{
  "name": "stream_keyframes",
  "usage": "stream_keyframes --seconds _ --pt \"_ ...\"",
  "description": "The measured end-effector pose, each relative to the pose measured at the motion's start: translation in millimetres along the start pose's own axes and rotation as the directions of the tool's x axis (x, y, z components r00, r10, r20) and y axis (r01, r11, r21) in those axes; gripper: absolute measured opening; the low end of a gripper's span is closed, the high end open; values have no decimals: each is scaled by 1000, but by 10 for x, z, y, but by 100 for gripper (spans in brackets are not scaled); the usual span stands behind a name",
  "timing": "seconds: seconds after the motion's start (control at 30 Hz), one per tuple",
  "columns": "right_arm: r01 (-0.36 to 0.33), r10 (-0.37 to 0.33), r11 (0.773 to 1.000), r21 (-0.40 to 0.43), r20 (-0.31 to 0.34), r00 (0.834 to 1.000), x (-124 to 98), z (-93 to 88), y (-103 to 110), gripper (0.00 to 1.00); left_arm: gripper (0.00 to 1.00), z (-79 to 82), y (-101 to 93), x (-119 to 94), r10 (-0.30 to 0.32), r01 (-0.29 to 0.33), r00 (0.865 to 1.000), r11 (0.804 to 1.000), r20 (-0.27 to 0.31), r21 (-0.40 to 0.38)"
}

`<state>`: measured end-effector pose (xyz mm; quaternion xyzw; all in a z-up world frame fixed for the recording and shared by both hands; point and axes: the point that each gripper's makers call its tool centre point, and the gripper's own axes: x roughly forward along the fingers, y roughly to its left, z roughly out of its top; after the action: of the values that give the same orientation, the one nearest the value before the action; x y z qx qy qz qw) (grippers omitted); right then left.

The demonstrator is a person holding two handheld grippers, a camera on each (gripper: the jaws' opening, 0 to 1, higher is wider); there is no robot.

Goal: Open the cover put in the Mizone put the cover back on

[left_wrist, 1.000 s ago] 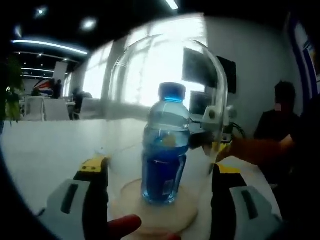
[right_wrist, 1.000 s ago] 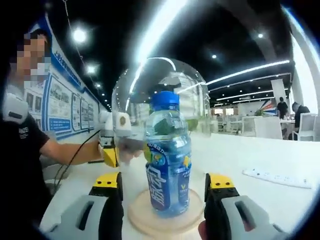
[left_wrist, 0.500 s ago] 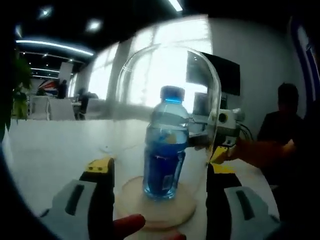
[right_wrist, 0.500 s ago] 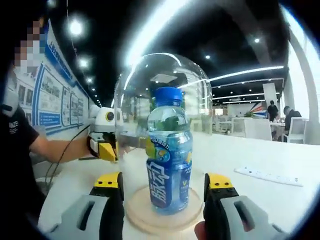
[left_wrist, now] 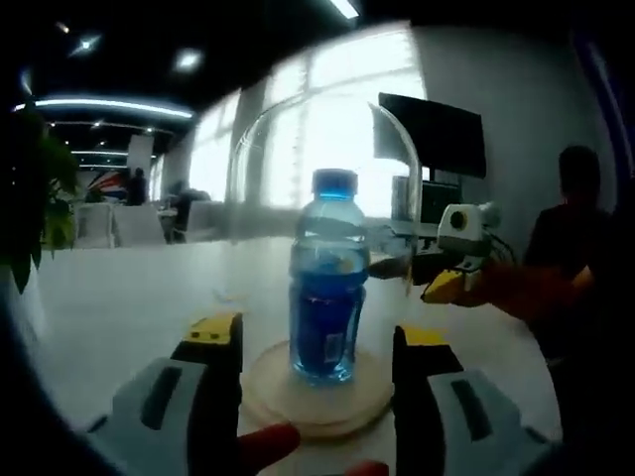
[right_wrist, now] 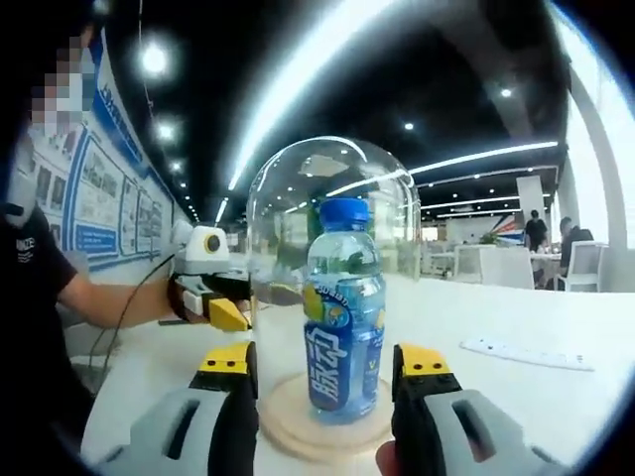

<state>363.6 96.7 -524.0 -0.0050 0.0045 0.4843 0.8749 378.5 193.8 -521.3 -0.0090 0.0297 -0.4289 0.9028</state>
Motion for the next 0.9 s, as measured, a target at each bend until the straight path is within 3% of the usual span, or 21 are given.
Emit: stream_keyframes --seconds 0.23,0.6,0.9 --pt "18 -18 1000 -14 8 1000 -89 -12 40 41 38 -35 21 -57 48 -47 999 997 -15 60" --pt "34 -34 999 -36 -1 999 -175 -82 101 31 27 -140 -129 -222 66 -66 998 998 0 23" --pt "43 -42 997 -62 13 999 -274 -73 267 31 26 -107 -174 -426 106 -106 993 994 50 6"
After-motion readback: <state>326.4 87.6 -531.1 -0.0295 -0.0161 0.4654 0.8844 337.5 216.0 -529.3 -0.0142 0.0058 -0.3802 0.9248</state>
